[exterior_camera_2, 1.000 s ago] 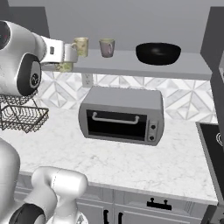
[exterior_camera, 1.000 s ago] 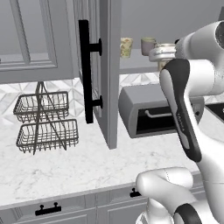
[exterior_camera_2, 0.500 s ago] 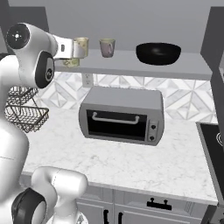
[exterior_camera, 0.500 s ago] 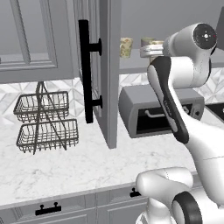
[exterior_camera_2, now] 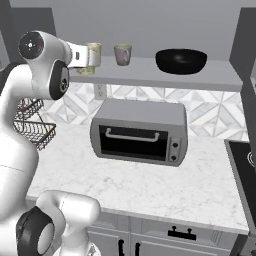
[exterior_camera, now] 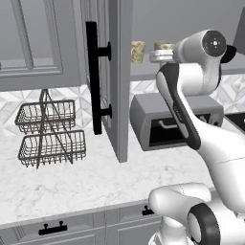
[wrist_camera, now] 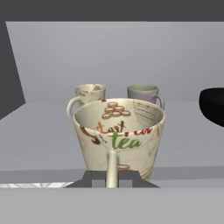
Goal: Gather all objects into one cabinet and sort the glasses and bowls to opposite sides.
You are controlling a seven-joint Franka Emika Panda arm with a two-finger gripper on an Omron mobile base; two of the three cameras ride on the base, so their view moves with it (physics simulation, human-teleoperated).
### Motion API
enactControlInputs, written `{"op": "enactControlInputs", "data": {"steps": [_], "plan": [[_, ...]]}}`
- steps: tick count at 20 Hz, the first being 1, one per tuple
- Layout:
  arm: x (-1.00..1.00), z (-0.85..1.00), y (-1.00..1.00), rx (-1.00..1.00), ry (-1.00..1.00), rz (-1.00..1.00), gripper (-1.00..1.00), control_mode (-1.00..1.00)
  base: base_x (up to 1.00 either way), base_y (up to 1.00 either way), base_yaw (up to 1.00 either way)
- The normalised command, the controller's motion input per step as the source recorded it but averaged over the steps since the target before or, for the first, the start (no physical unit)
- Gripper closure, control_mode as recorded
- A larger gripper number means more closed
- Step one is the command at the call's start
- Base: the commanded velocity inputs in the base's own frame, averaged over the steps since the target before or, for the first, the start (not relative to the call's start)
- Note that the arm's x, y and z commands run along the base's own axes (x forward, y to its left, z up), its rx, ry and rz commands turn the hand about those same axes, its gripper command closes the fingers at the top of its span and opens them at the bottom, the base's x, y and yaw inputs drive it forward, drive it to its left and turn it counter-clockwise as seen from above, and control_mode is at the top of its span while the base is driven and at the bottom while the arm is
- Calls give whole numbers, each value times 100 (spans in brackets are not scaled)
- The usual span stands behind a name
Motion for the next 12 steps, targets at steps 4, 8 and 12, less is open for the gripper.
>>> {"op": "enactControlInputs", "data": {"steps": [4, 8, 12], "plan": [[15, -19, 0, 0, 0, 0, 100, -100, 0, 0, 0], [27, 0, 1, 0, 0, 0, 100, -100, 0, 0, 0], [41, 0, 2, 0, 0, 0, 100, -100, 0, 0, 0]]}}
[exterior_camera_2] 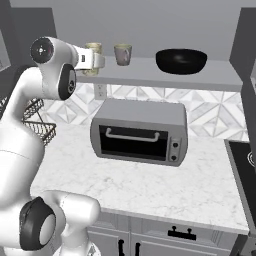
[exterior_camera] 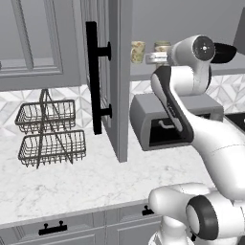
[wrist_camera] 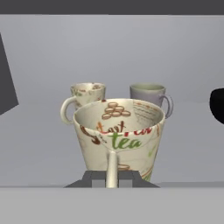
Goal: Gather all objects into one cabinet and sort the glasses and bowls to opposite sides.
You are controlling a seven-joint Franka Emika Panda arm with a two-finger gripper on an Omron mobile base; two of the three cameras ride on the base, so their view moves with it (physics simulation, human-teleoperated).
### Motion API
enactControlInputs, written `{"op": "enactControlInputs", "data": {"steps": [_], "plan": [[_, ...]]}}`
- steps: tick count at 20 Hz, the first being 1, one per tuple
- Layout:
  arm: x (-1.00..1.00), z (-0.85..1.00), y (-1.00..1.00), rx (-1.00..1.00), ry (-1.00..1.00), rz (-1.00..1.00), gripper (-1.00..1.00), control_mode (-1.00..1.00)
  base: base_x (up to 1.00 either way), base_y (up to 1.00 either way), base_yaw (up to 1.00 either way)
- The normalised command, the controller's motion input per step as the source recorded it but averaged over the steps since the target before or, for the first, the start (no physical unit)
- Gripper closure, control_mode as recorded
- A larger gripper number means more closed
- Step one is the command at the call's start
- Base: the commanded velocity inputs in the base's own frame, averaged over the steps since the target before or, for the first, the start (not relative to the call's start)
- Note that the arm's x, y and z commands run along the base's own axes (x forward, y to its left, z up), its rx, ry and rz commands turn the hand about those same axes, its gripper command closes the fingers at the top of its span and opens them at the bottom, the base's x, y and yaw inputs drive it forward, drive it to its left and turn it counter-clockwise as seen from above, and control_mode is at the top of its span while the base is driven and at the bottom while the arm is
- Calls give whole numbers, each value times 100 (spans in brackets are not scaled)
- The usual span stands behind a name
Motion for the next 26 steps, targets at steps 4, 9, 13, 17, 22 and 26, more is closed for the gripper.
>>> {"op": "enactControlInputs", "data": {"steps": [4, 9, 13, 17, 22, 26], "plan": [[37, 0, 2, 0, 0, 0, 100, -100, 0, 0, 0], [31, -1, 1, 0, 0, 0, 100, -100, 0, 0, 0], [15, -24, 1, 0, 2, 0, 100, -100, 0, 0, 0], [20, -8, 0, 0, 0, 0, 100, -100, 0, 0, 0], [30, 0, 0, 0, 0, 0, 100, -100, 0, 0, 0], [42, 0, 0, 0, 0, 0, 100, -100, 0, 0, 0]]}}
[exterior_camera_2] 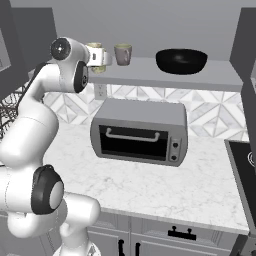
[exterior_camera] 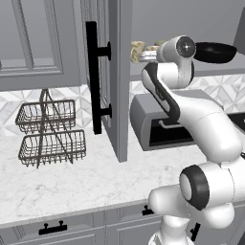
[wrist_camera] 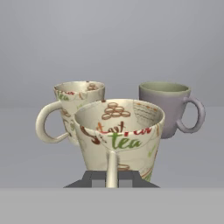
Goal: Gather all objects into one cabinet and sort the glasses and bowls to opposite sides.
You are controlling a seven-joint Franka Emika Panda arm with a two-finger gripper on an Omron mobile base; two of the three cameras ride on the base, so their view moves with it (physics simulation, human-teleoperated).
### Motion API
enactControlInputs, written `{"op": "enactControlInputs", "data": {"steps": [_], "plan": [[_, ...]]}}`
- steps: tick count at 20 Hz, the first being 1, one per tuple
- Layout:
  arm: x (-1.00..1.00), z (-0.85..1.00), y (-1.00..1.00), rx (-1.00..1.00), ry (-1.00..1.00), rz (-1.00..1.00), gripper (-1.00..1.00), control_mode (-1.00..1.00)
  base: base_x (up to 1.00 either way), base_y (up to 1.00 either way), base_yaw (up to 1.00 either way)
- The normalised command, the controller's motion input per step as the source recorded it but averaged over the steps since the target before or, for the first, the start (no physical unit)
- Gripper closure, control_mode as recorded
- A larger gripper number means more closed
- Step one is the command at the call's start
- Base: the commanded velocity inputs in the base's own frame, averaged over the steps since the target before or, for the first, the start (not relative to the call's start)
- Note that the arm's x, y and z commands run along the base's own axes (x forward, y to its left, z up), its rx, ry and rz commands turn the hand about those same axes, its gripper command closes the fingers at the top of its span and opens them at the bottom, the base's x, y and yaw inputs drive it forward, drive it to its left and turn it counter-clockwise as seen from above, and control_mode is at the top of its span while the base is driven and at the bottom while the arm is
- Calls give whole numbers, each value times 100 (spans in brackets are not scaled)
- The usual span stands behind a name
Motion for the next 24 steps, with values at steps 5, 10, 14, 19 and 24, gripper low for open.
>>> {"op": "enactControlInputs", "data": {"steps": [5, 10, 14, 19, 24], "plan": [[27, -5, 0, 0, 0, 0, 100, -100, 0, 0, 0], [6, -28, 0, 0, 0, 0, 100, -100, 0, 0, 0], [0, -7, 0, 0, 0, 0, 100, -100, 0, 0, 0], [0, 0, 0, 0, 0, 0, -100, -100, 0, 0, 0], [-18, 0, 0, 0, -5, 0, -100, -100, 0, 0, 0]]}}
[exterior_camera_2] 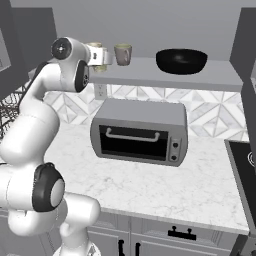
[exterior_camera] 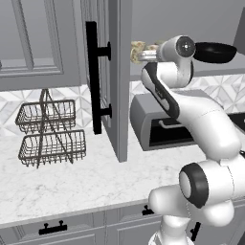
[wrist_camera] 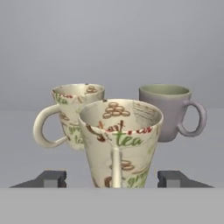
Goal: Gather all objects into one cabinet and sort the glasses and bowls to opposite sides.
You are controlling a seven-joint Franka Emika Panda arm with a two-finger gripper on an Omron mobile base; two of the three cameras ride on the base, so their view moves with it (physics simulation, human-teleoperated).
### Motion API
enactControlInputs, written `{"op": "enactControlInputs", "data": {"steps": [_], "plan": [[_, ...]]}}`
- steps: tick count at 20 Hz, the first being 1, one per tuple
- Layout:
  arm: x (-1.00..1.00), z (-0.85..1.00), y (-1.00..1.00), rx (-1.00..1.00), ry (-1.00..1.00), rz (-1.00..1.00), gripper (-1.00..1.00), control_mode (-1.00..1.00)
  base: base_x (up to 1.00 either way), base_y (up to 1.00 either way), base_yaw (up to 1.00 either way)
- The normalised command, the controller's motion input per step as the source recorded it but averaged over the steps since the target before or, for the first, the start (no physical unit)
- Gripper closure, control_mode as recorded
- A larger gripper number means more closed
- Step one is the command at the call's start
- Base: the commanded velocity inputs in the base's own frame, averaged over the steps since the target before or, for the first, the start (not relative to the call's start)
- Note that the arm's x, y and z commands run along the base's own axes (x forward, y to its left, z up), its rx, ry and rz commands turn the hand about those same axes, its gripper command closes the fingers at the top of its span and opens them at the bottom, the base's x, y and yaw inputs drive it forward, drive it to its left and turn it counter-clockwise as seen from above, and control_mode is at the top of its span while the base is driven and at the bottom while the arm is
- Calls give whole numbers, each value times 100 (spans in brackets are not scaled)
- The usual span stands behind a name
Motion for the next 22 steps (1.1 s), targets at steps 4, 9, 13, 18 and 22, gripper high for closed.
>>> {"op": "enactControlInputs", "data": {"steps": [4, 9, 13, 18, 22], "plan": [[-92, 0, -19, 0, -16, 0, -100, -100, 0, 0, 0], [-100, 5, -23, 1, -7, 0, -100, -100, 0, 0, 0], [-91, 36, -4, 1, 0, 0, -100, -100, 0, 0, 0], [-95, 54, 0, 0, 0, 0, -100, -100, 0, 0, 0], [-100, 59, 0, 0, 0, 0, -100, -100, 0, 0, 0]]}}
